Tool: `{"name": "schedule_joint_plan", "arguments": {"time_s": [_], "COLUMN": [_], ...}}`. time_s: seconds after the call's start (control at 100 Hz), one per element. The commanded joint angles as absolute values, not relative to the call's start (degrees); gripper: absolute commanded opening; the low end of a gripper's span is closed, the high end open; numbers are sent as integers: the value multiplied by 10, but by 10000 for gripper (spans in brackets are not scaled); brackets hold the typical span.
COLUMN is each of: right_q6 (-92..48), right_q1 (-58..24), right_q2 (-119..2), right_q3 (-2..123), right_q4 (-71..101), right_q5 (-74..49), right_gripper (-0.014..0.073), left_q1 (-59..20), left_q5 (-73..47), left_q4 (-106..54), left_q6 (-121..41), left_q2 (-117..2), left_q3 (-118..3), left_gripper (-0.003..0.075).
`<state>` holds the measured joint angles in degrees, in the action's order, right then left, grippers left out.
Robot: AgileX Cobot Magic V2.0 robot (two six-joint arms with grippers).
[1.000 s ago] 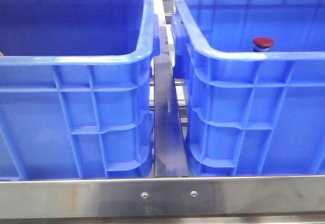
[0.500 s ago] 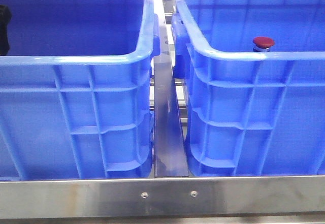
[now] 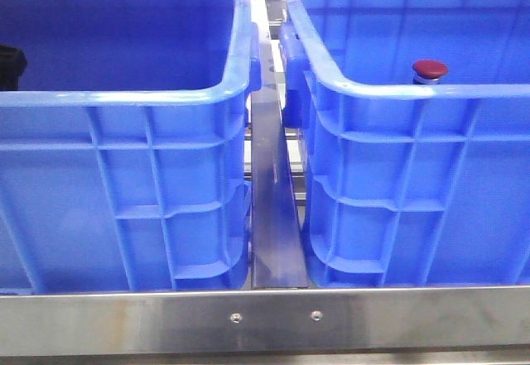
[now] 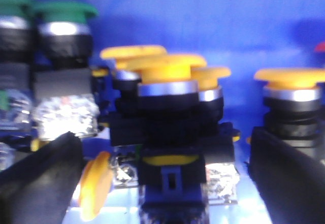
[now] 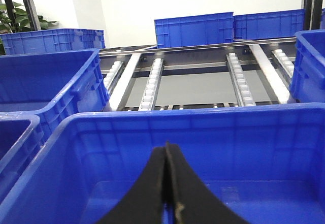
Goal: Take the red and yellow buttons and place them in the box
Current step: 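Grasp a yellow-capped button with the left gripper and lift it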
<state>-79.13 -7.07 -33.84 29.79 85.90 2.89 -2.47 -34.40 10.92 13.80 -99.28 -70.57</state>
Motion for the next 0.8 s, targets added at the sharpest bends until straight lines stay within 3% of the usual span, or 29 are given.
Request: {"name": "schedule_joint_plan", "arguments": {"time_s": [0.0, 0.32, 0.54, 0.79], "right_q6": [-794, -794, -794, -794], "right_q1": [-67, -67, -67, -67], "right_q2": [-336, -336, -336, -336], "right_q3": [311, 311, 311, 311], "right_q4": [857, 857, 857, 857], "right_q5": [27, 27, 27, 25], "right_gripper": [-68, -68, -68, -68], "left_q1": [-25, -25, -28, -72], "left_q5": [-319, -331, -355, -347], "left_q4": [103, 102, 100, 71], "left_q6": [144, 144, 144, 144], "left_q2": [-973, -946, -876, -745], "left_q3": [-724, -724, -714, -620], "left_gripper": [534, -13, -19, -19]}}
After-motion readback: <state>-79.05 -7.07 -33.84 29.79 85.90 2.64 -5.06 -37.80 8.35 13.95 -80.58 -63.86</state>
